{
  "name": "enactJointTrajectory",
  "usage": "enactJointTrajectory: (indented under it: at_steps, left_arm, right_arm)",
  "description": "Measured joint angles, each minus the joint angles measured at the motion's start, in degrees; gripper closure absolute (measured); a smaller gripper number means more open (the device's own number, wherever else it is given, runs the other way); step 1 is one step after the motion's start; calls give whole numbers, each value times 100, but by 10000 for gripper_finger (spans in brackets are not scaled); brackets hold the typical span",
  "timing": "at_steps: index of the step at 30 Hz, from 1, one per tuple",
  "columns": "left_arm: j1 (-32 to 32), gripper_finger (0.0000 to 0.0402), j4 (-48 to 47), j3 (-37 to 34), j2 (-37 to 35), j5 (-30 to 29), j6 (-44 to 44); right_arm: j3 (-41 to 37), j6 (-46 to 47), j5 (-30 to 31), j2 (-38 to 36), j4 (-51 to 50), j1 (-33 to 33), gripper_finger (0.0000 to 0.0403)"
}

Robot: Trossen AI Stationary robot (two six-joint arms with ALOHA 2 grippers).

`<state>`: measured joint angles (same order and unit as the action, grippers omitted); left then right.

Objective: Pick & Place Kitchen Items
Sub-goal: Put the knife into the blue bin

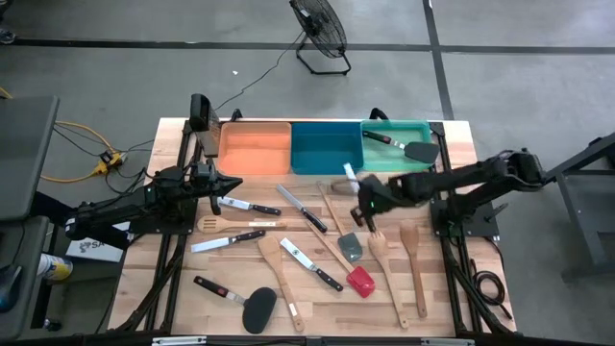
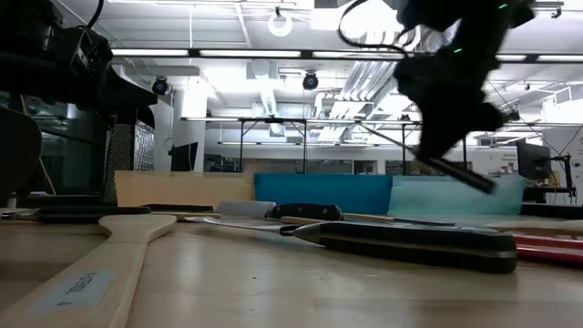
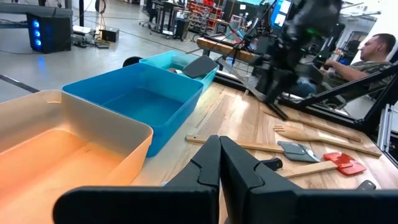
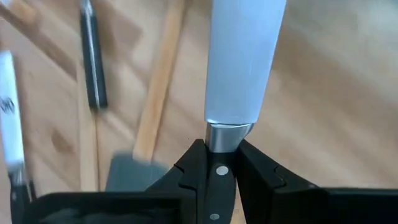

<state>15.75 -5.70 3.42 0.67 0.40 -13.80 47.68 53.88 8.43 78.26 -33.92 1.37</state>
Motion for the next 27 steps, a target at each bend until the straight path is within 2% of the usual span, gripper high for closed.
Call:
enactJointTrajectory:
  at_steps: [8, 20, 27]
  left_arm:
    - [0, 402, -1, 1, 0, 0, 0]
    - [0, 402, 0, 0, -1, -1, 0]
    - [-1, 402, 0, 0, 0, -1, 0]
  right_arm:
    - [2, -1784, -282, 0, 1288, -1152, 347]
    - [4, -4004, -455, 0, 2787, -1972, 347]
    - [545, -4232, -452, 0, 2199, -2419, 347]
